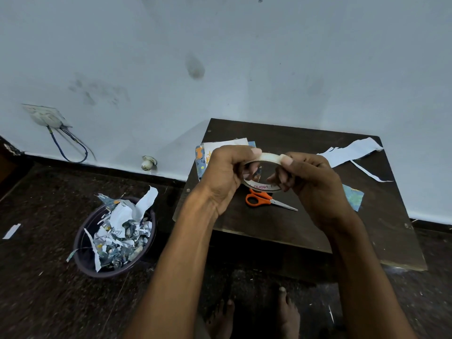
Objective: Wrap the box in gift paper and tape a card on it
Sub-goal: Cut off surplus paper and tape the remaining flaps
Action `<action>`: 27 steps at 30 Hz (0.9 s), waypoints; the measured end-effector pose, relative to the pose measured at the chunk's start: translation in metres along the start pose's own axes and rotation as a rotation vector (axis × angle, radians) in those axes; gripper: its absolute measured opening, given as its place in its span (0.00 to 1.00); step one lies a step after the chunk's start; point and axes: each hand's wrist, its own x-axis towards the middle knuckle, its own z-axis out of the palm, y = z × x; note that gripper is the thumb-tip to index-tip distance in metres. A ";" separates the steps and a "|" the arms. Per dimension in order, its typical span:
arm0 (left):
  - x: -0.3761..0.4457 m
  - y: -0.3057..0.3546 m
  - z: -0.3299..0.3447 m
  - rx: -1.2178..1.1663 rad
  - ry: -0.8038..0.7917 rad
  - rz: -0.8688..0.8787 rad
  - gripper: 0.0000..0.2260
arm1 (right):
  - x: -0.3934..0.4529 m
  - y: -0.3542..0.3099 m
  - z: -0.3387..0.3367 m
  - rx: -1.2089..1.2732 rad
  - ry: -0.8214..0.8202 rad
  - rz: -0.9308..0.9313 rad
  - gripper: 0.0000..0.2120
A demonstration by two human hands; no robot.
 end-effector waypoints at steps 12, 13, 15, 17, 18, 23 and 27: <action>0.005 -0.007 -0.004 0.458 -0.105 0.137 0.12 | 0.002 0.008 0.003 -0.385 0.343 -0.173 0.03; 0.004 -0.007 -0.004 0.466 -0.109 0.157 0.13 | 0.001 0.007 0.003 -0.415 0.354 -0.199 0.02; 0.004 -0.006 -0.004 0.487 -0.129 0.179 0.13 | 0.000 0.004 0.004 -0.451 0.345 -0.210 0.02; 0.003 -0.006 -0.005 0.518 -0.150 0.190 0.12 | -0.001 0.002 0.003 -0.451 0.329 -0.182 0.06; 0.002 -0.006 -0.004 0.537 -0.156 0.200 0.12 | -0.001 0.002 0.003 -0.460 0.321 -0.164 0.08; 0.003 -0.008 -0.003 0.633 -0.136 0.271 0.14 | -0.001 0.000 0.005 -0.519 0.294 -0.123 0.12; 0.004 -0.008 -0.004 0.643 -0.138 0.275 0.14 | -0.002 0.000 0.005 -0.538 0.297 -0.137 0.11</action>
